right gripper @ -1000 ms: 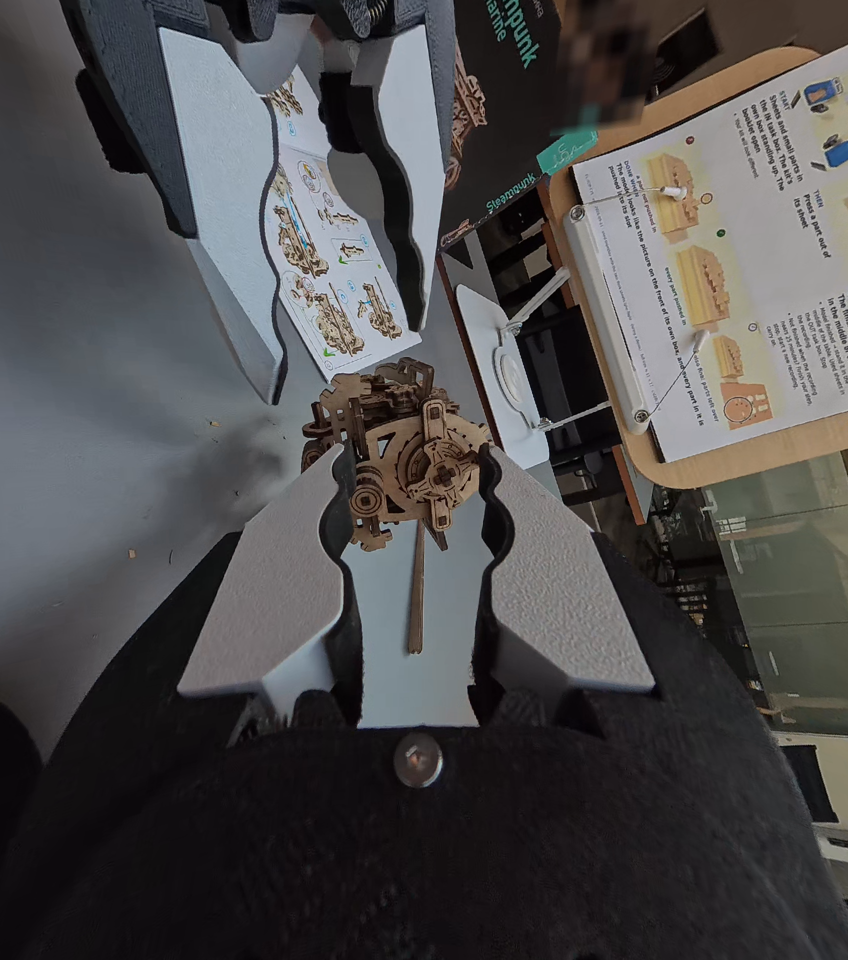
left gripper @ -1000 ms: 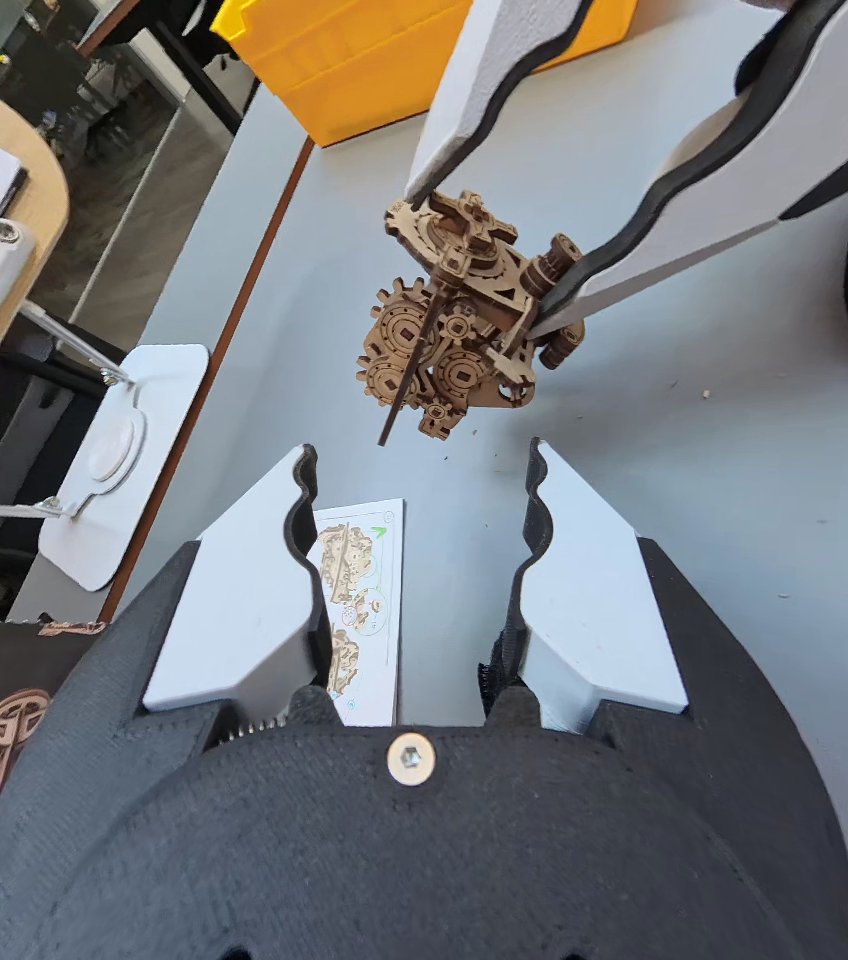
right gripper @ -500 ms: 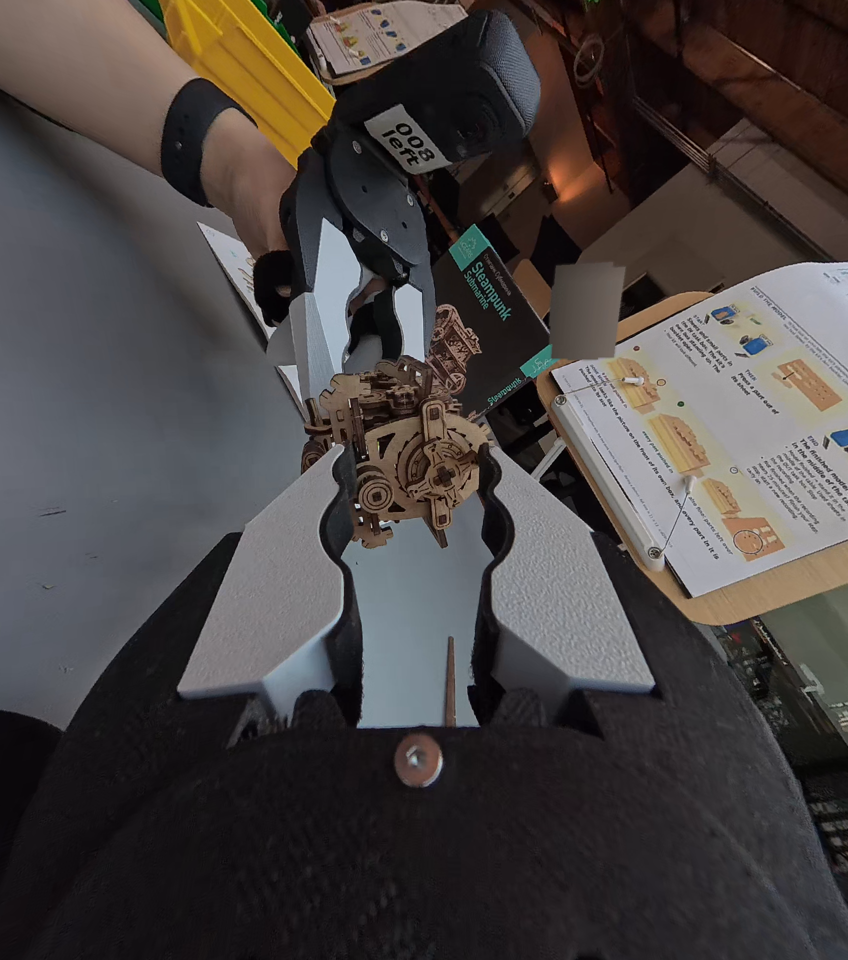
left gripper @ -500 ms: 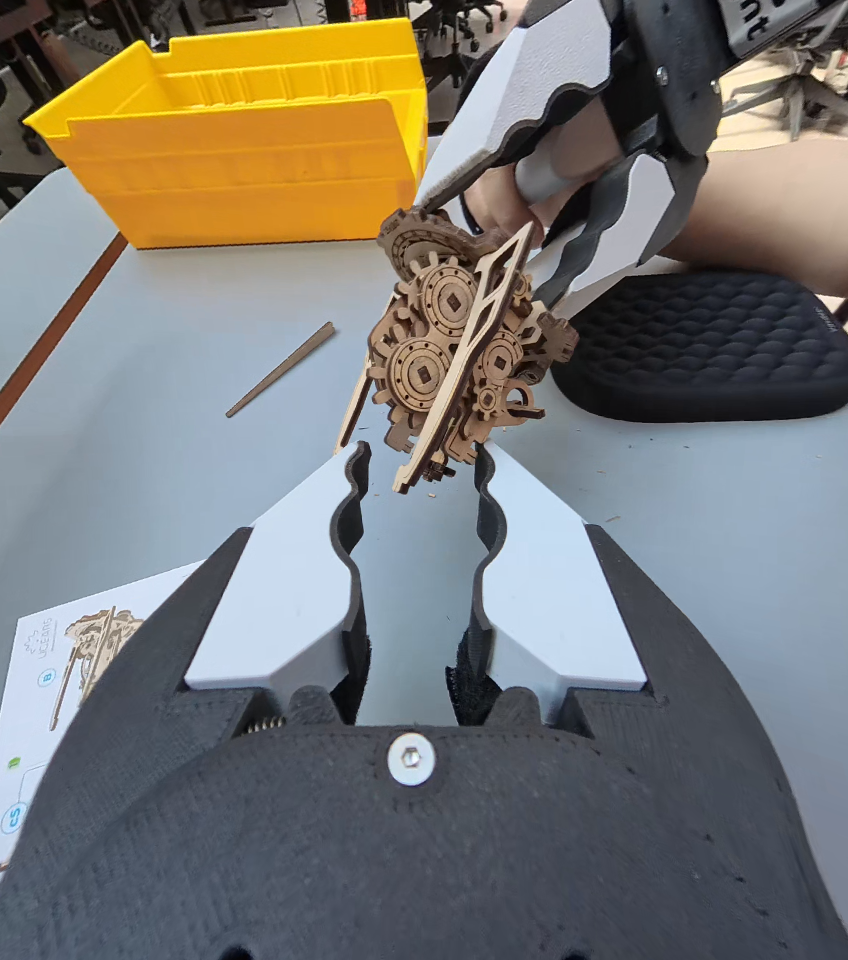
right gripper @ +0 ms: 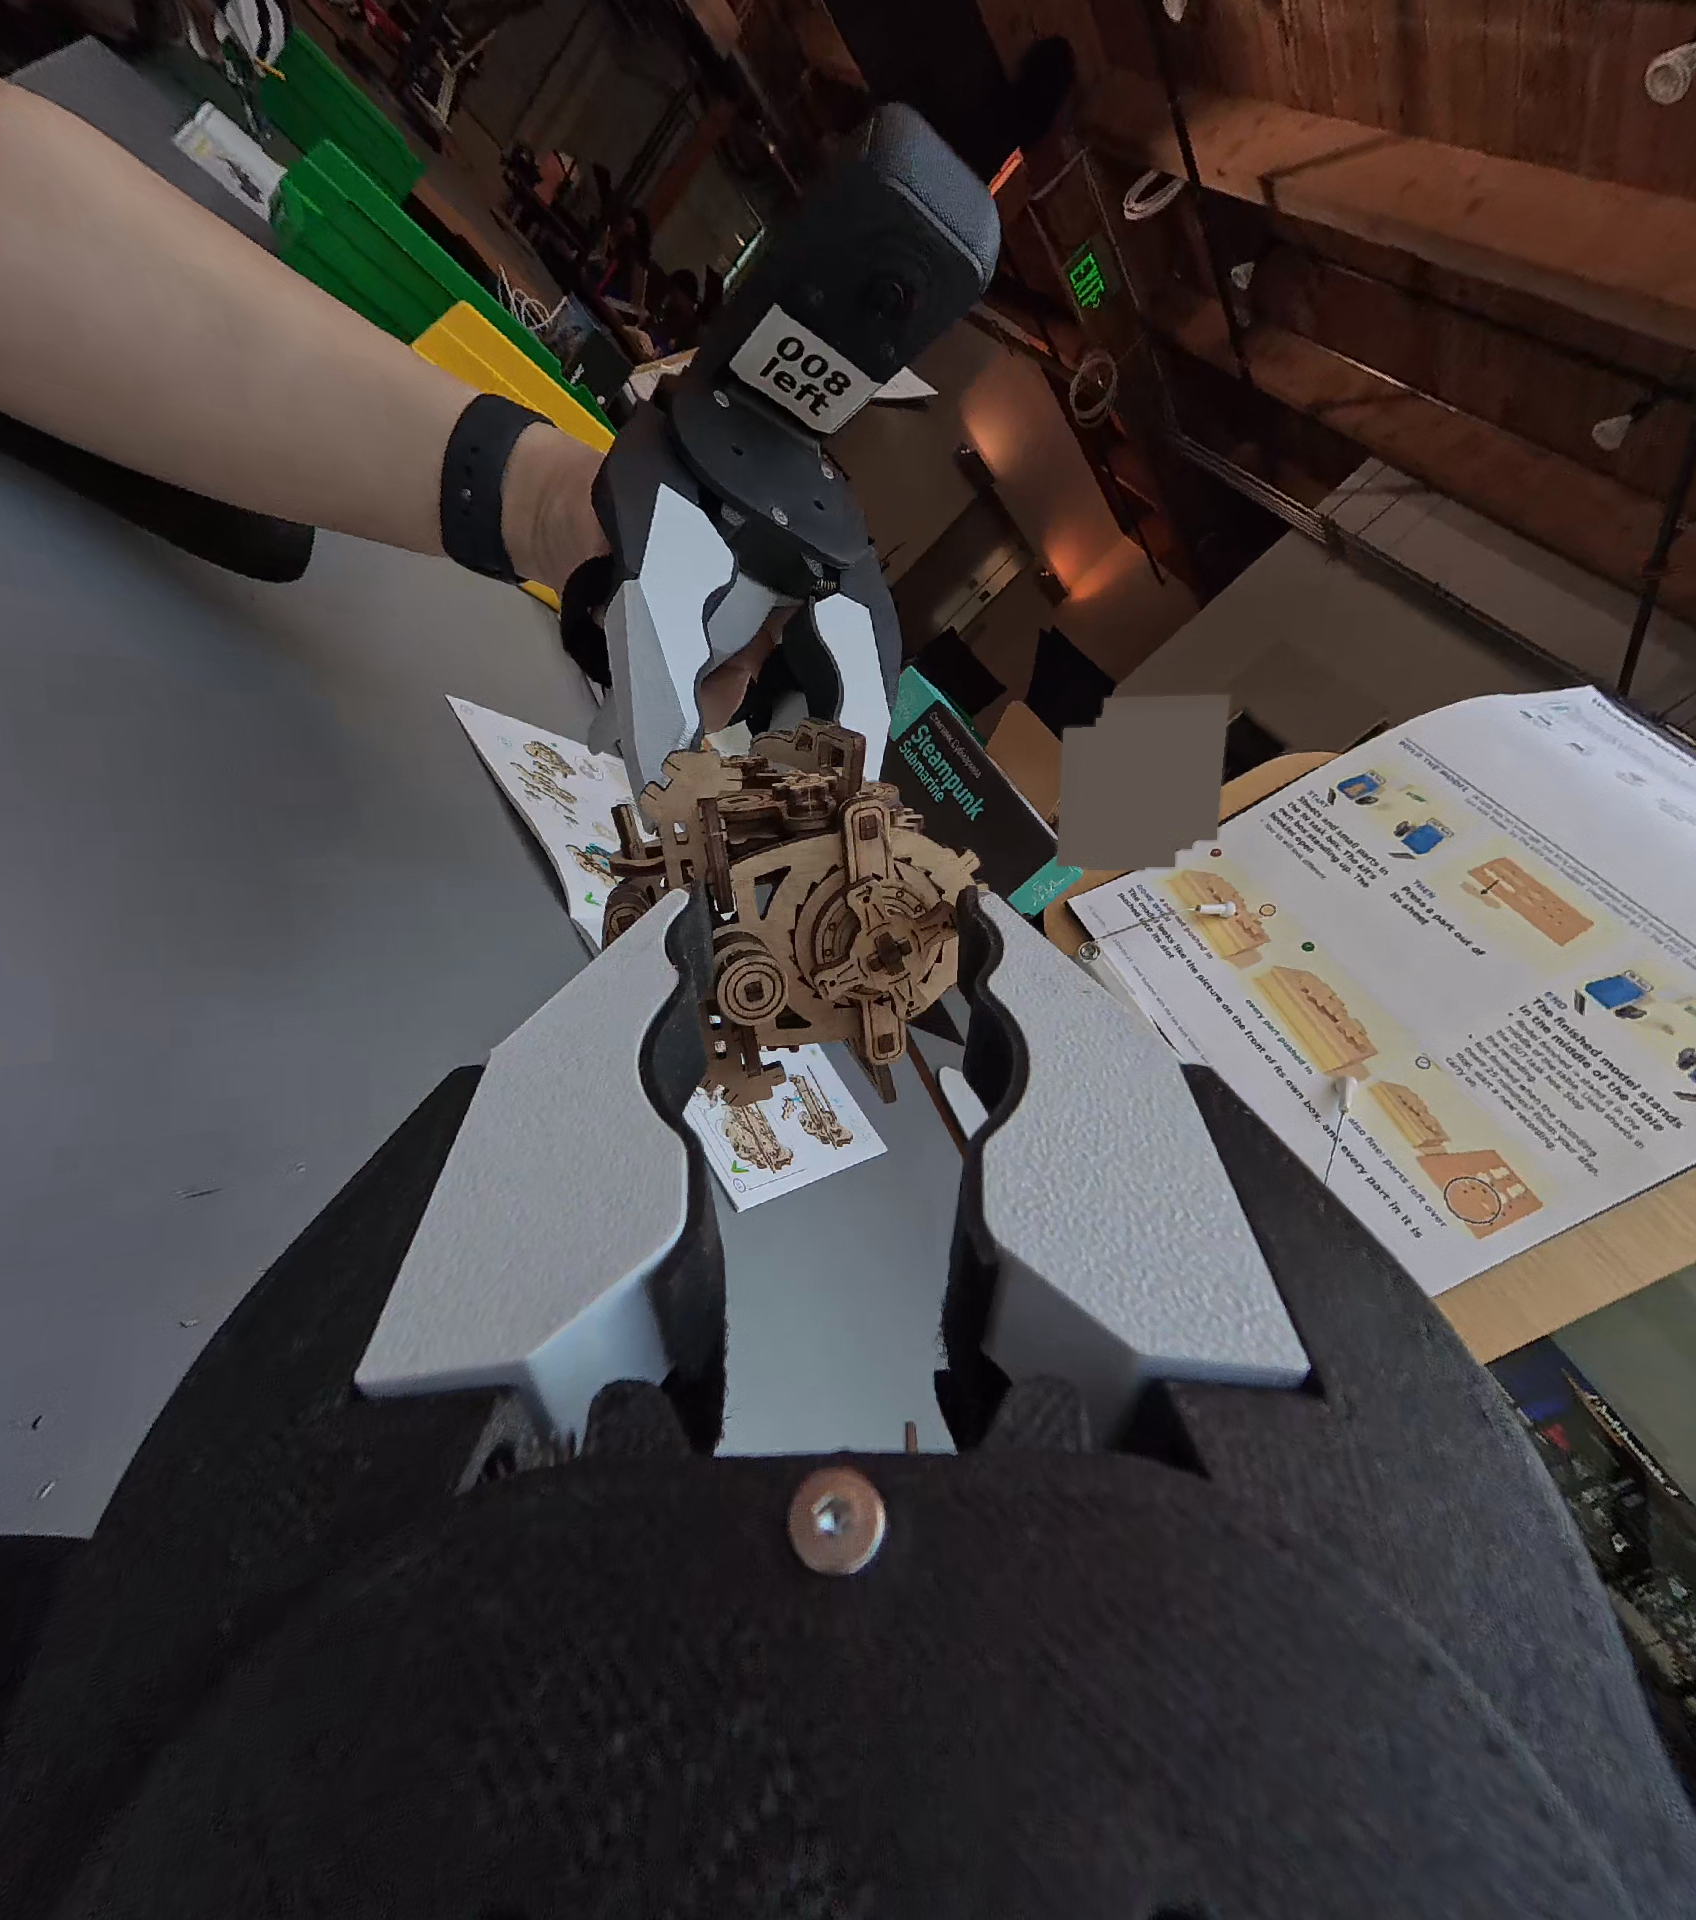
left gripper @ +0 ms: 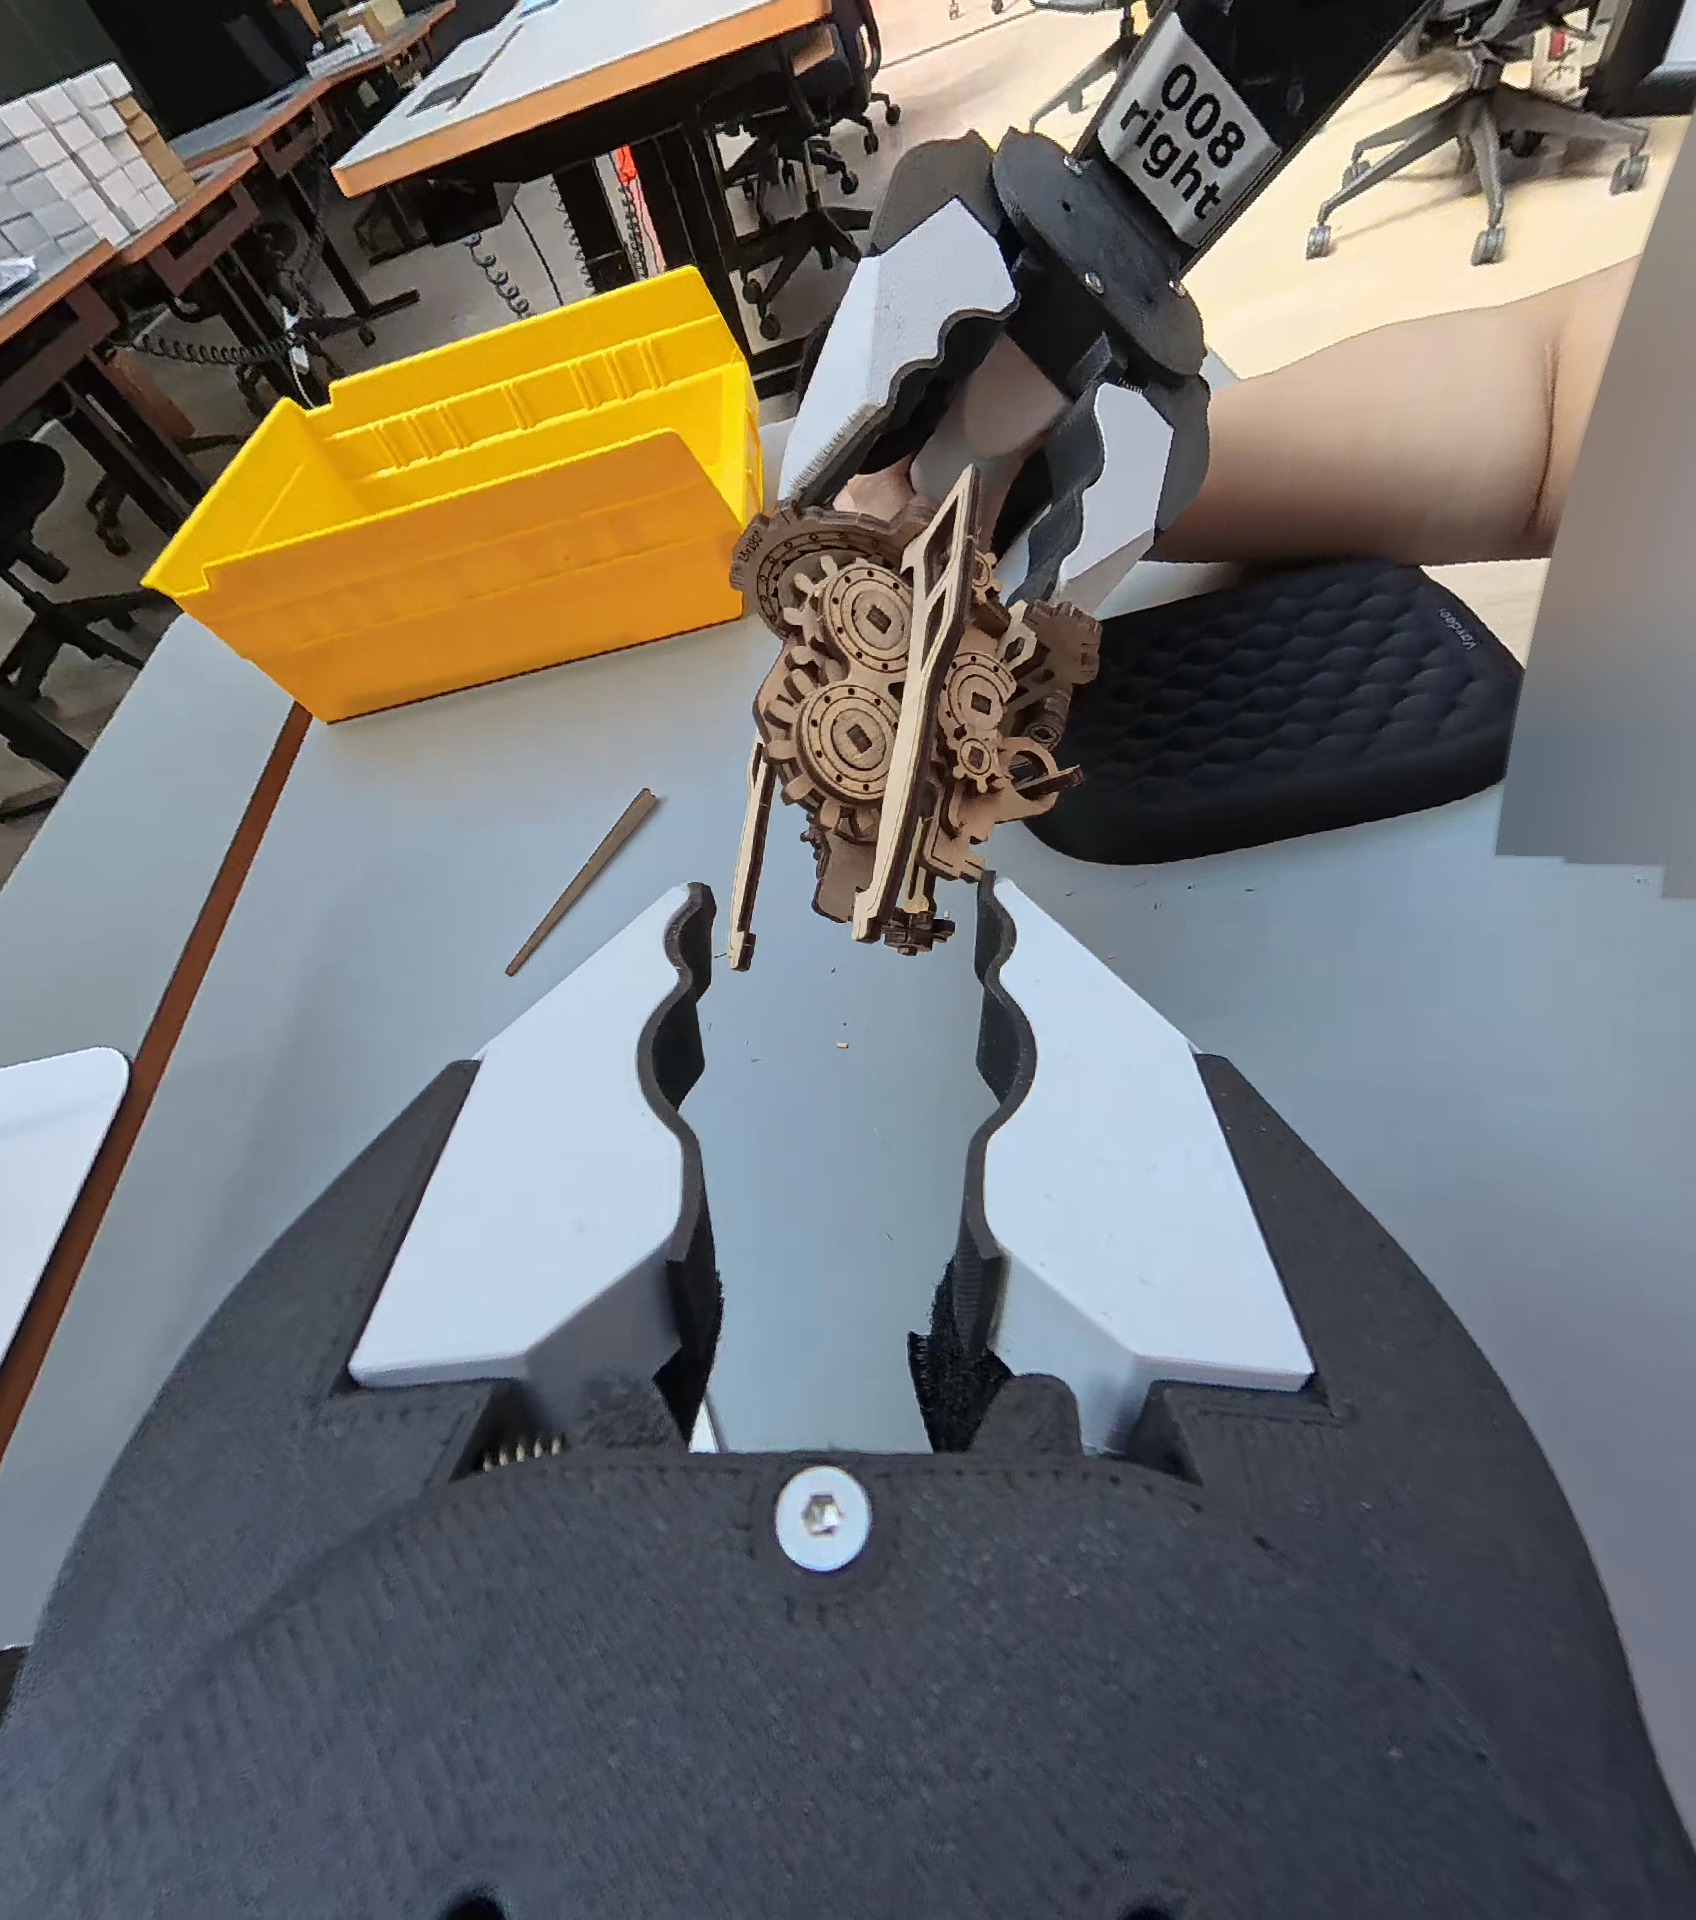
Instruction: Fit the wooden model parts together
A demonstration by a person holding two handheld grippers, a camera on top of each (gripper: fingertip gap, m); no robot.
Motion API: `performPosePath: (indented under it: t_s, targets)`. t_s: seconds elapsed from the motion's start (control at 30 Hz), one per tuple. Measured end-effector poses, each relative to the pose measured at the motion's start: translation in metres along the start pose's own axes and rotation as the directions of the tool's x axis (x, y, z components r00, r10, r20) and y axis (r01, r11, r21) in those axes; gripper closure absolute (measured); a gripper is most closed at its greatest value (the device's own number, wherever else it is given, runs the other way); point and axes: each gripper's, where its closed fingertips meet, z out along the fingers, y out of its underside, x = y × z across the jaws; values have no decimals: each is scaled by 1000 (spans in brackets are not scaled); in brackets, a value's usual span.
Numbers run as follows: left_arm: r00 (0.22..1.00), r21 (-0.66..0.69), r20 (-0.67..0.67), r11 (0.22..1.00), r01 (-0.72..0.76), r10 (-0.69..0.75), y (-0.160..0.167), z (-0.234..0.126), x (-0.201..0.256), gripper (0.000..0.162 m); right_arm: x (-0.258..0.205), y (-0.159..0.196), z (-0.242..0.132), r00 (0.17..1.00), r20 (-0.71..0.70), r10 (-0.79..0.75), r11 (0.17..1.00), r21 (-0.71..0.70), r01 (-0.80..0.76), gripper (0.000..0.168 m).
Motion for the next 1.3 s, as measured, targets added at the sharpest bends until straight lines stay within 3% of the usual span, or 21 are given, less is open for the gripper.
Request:
performPosePath:
  t_s: [0.2,0.43,0.93,1.13,1.3]
  targets:
    - [995,11,-24,996,-92,92,-20,-5,17,111,-5,-20,-1,994,-23,-103,994,34,104,123]
    - [992,48,-55,992,-114,117,-31,-8,27,123,-7,-21,0,994,-25,-111,993,29,111,122]
    - [995,-117,-58,990,-83,76,14,3,15,125,-24,25,14,991,44,-123,981,-145,128,121]
    - [994,-117,-81,989,-89,80,15,3,18,125,-27,20,12,992,79,-95,985,-136,105,123]
    - [993,-113,-75,989,-99,91,12,1,19,124,-27,14,10,990,80,-113,987,-105,122,135]
